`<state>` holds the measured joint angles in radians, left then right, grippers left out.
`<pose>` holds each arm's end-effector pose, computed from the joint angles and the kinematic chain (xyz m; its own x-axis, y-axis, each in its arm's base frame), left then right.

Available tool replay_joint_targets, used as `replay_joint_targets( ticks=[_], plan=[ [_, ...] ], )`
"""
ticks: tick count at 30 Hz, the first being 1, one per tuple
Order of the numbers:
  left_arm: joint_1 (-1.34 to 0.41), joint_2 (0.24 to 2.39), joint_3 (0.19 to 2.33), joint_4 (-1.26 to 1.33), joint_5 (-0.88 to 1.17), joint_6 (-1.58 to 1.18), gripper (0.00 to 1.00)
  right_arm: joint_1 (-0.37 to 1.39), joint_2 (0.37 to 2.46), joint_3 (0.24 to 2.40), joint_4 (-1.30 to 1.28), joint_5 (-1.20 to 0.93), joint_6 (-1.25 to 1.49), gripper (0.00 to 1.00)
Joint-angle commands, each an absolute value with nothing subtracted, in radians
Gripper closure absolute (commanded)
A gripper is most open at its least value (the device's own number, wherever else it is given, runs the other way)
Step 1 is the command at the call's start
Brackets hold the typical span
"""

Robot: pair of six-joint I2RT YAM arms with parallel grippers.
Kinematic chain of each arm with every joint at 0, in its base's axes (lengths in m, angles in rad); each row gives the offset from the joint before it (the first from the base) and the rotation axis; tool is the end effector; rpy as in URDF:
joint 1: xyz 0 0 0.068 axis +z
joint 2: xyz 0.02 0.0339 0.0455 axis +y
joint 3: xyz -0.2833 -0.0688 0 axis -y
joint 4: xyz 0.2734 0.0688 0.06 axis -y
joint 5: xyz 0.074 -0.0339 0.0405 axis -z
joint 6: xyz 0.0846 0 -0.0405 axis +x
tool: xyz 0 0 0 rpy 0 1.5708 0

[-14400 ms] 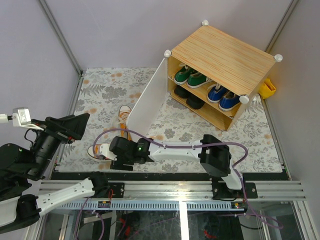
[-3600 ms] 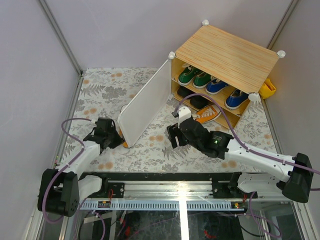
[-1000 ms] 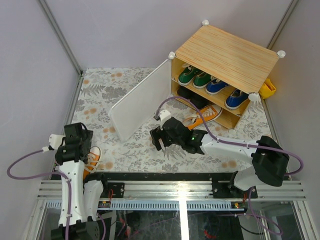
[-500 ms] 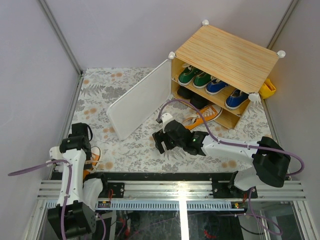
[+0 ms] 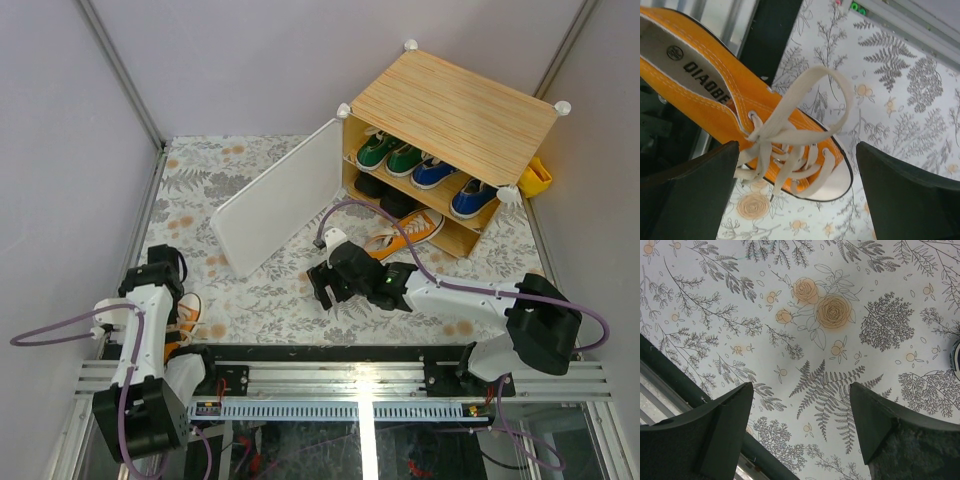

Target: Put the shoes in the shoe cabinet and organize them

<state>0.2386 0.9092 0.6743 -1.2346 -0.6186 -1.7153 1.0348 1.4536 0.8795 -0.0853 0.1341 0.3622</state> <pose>0.1247 0.0808 0.1896 0.3861 -0.7358 -0.5563 -0.9207 -0.3447 -0.1831 0.2006 0.3156 0.2001 -0.5754 -0.2810 -0.7681 -0.6354 0.7449 0.2035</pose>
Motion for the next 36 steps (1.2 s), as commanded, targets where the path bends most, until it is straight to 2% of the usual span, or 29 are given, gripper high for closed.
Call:
replay_joint_targets(
  ticks=[1, 3, 8, 13, 15, 20, 23, 24, 30, 36],
  plan=[
    [0.257, 0.947, 0.675, -1.26, -0.733, -1.751, 0.0, 1.032, 1.414, 0.918, -0.092, 0.145, 0.354, 0.16],
    [0.261, 0.955, 0.672, -1.239, -0.727, -1.733, 0.0, 1.032, 1.418, 0.919, -0.094, 0.149, 0.352, 0.16],
    [0.297, 1.014, 0.648, -1.171, -0.745, -1.687, 0.07, 1.033, 1.428, 0.937, -0.106, 0.154, 0.341, 0.17],
    [0.313, 1.102, 0.665, -1.151, -0.731, -1.648, 0.08, 1.032, 1.43, 0.946, -0.107, 0.187, 0.326, 0.16],
    [0.314, 1.109, 0.669, -1.13, -0.698, -1.635, 0.13, 1.032, 1.443, 0.962, -0.111, 0.19, 0.32, 0.16],
    [0.318, 1.111, 0.639, -1.042, -0.646, -1.593, 0.6, 1.032, 1.456, 0.99, -0.142, 0.201, 0.31, 0.16],
    [0.318, 1.128, 0.626, -1.01, -0.648, -1.568, 0.93, 1.032, 1.447, 0.98, -0.138, 0.216, 0.309, 0.16],
    [0.318, 1.13, 0.625, -1.006, -0.646, -1.568, 0.99, 1.033, 1.445, 0.977, -0.136, 0.221, 0.308, 0.16],
    [0.319, 1.124, 0.611, -0.932, -0.636, -1.515, 1.0, 1.032, 1.453, 0.978, -0.138, 0.238, 0.308, 0.16],
    [0.318, 1.133, 0.706, -0.902, -0.679, -1.366, 1.0, 1.033, 1.475, 0.978, -0.121, 0.269, 0.316, 0.16]
  ],
)
